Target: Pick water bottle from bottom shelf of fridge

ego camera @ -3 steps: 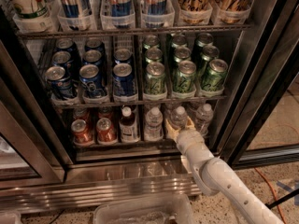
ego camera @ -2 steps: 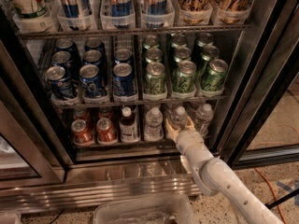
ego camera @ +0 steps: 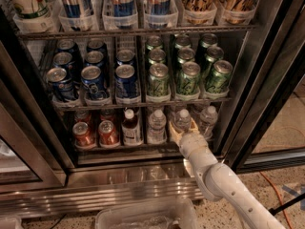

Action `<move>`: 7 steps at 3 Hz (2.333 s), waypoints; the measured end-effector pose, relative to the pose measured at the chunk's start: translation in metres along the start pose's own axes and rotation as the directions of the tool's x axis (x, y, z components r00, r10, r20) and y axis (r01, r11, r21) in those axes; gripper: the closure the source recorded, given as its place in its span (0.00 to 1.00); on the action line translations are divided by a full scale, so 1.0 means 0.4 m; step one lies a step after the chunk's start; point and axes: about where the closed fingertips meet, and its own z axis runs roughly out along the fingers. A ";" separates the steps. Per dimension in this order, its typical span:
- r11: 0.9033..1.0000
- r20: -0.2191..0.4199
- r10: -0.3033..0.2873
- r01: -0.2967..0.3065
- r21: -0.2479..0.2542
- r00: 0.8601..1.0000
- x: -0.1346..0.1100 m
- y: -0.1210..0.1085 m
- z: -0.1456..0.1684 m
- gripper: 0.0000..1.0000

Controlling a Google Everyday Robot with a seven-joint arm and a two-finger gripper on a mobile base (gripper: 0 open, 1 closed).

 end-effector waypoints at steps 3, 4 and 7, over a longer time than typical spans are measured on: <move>0.999 0.054 -0.038 0.039 -0.009 0.998 -0.047 0.015 -0.031 1.00; 0.998 0.069 -0.057 0.058 -0.017 0.996 -0.068 0.021 -0.046 1.00; 0.993 0.091 -0.103 0.108 -0.052 0.991 -0.094 0.042 -0.084 1.00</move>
Offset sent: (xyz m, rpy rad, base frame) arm -0.0645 0.0058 0.0805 -0.0684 -0.2669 0.0348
